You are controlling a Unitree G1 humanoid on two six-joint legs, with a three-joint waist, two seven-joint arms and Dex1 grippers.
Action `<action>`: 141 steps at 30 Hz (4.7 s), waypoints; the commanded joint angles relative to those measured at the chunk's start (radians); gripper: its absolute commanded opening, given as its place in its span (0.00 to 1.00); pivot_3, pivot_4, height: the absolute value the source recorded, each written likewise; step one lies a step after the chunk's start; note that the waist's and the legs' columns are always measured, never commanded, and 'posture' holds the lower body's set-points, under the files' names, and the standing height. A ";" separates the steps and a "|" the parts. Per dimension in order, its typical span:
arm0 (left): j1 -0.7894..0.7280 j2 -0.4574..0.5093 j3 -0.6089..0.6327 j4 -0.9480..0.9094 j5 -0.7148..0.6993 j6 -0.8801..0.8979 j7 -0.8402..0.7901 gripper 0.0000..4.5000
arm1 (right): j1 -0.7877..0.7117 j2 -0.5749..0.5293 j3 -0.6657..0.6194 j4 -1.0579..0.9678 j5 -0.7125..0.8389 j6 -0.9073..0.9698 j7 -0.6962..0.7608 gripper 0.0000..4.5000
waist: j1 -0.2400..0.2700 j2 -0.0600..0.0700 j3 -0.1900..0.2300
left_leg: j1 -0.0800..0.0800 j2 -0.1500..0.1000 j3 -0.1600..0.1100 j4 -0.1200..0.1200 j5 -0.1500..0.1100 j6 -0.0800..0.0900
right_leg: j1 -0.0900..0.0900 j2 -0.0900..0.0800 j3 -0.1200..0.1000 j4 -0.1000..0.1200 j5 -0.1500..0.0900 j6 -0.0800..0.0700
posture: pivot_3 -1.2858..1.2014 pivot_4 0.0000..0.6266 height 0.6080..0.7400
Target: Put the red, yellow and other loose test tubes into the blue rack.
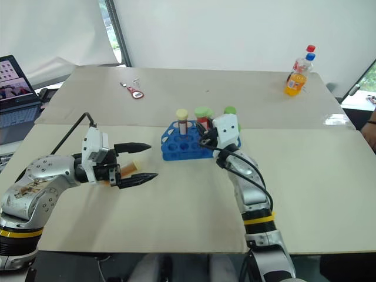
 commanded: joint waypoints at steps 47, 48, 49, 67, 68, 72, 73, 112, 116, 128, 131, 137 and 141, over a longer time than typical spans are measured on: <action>-0.138 0.663 -0.081 0.263 0.296 0.088 -0.279 1.00 | 0.282 -0.446 -0.099 -0.599 0.294 0.415 0.348 0.83 | -0.015 -0.002 0.002 | 0.000 0.002 0.007 -0.002 0.000 0.000 | -0.002 0.002 0.000 -0.004 -0.004 -0.003 | 0.52 0.24 1.00; -0.134 0.665 -0.078 0.272 0.299 0.081 -0.285 1.00 | 0.280 -0.457 -0.101 -0.603 0.305 0.424 0.356 0.83 | -0.012 -0.002 0.002 | 0.000 0.002 0.008 -0.001 0.000 0.000 | -0.002 0.002 0.000 -0.004 -0.004 -0.003 | 0.52 0.24 1.00; -0.131 0.666 -0.075 0.276 0.303 0.077 -0.285 1.00 | 0.280 -0.475 -0.107 -0.607 0.319 0.433 0.374 0.83 | -0.009 -0.002 0.002 | 0.000 0.002 0.008 -0.001 0.000 0.000 | -0.002 0.002 0.000 -0.004 -0.004 -0.003 | 0.52 0.24 1.00; -0.227 0.556 -0.183 0.139 0.315 0.262 -0.271 1.00 | 0.266 -0.724 -0.204 -0.723 0.550 0.620 0.521 0.83 | 0.012 -0.004 0.003 | 0.000 0.002 0.009 0.000 0.000 0.000 | -0.001 0.002 0.000 -0.003 -0.004 -0.002 | 0.52 0.24 1.00; -0.237 0.548 -0.196 0.145 0.322 0.269 -0.269 1.00 | 0.260 -0.729 -0.207 -0.734 0.567 0.638 0.515 0.83 | 0.011 -0.004 0.003 | 0.000 0.002 0.008 0.000 0.000 0.000 | -0.001 0.002 0.000 -0.003 -0.004 -0.002 | 0.52 0.24 1.00; -0.309 0.488 -0.290 0.194 0.397 0.280 -0.245 1.00 | 0.217 -0.761 -0.222 -0.781 0.649 0.745 0.475 0.83 | 0.010 -0.004 0.003 | -0.001 0.001 0.008 0.000 0.000 0.000 | -0.001 0.002 0.000 -0.003 -0.004 -0.002 | 0.52 0.24 1.00; -0.330 0.460 -0.307 0.211 0.407 0.289 -0.236 1.00 | 0.204 -0.755 -0.224 -0.787 0.669 0.762 0.457 0.83 | 0.010 -0.004 0.003 | -0.001 0.001 0.008 0.000 0.000 0.000 | -0.001 0.002 0.000 -0.003 -0.004 -0.002 | 0.52 0.24 1.00; -0.624 -0.090 -0.243 0.565 0.385 0.069 -0.243 0.19 | 0.318 -0.840 -0.370 -0.912 0.837 0.749 0.288 0.84 | 0.033 -0.006 0.004 | -0.010 0.000 -0.002 0.010 0.000 0.001 | -0.002 0.001 -0.003 -0.002 -0.003 -0.001 | 0.52 0.24 1.00; -0.631 -0.240 -0.157 0.558 0.303 0.114 -0.122 0.19 | 0.382 -0.882 -0.392 -0.919 0.819 0.775 0.306 0.84 | 0.033 -0.006 0.004 | -0.009 -0.001 -0.004 0.011 -0.001 0.001 | 0.000 0.001 -0.003 -0.002 -0.003 0.000 | 0.52 0.24 1.00; -0.664 -0.519 -0.124 0.866 0.347 -0.251 0.101 0.19 | 0.399 -0.908 -0.403 -0.944 0.795 0.865 0.189 0.84 | 0.029 -0.006 0.004 | -0.010 -0.002 -0.007 0.014 -0.001 0.002 | 0.000 0.001 -0.002 0.000 -0.003 0.001 | 0.52 0.24 1.00; -0.677 -0.556 -0.132 0.937 0.364 -0.315 0.128 0.19 | 0.409 -0.903 -0.415 -0.955 0.804 0.885 0.169 0.84 | 0.034 -0.006 0.004 | -0.010 -0.002 -0.008 0.014 -0.001 0.002 | 0.000 0.001 -0.002 -0.001 -0.002 0.001 | 0.52 0.24 1.00; -0.687 -0.595 -0.133 1.015 0.379 -0.373 0.148 0.19 | 0.424 -0.899 -0.439 -0.973 0.830 0.909 0.150 0.84 | 0.034 -0.006 0.004 | -0.010 -0.003 -0.009 0.014 -0.001 0.002 | 0.001 0.001 -0.002 -0.002 -0.002 0.002 | 0.52 0.24 1.00; -0.679 -0.616 -0.132 1.037 0.389 -0.416 0.163 0.19 | 0.429 -0.899 -0.444 -0.969 0.827 0.914 0.134 0.84 | 0.034 -0.006 0.004 | -0.010 -0.003 -0.010 0.014 -0.001 0.002 | 0.001 0.001 -0.002 -0.002 -0.002 0.002 | 0.52 0.24 1.00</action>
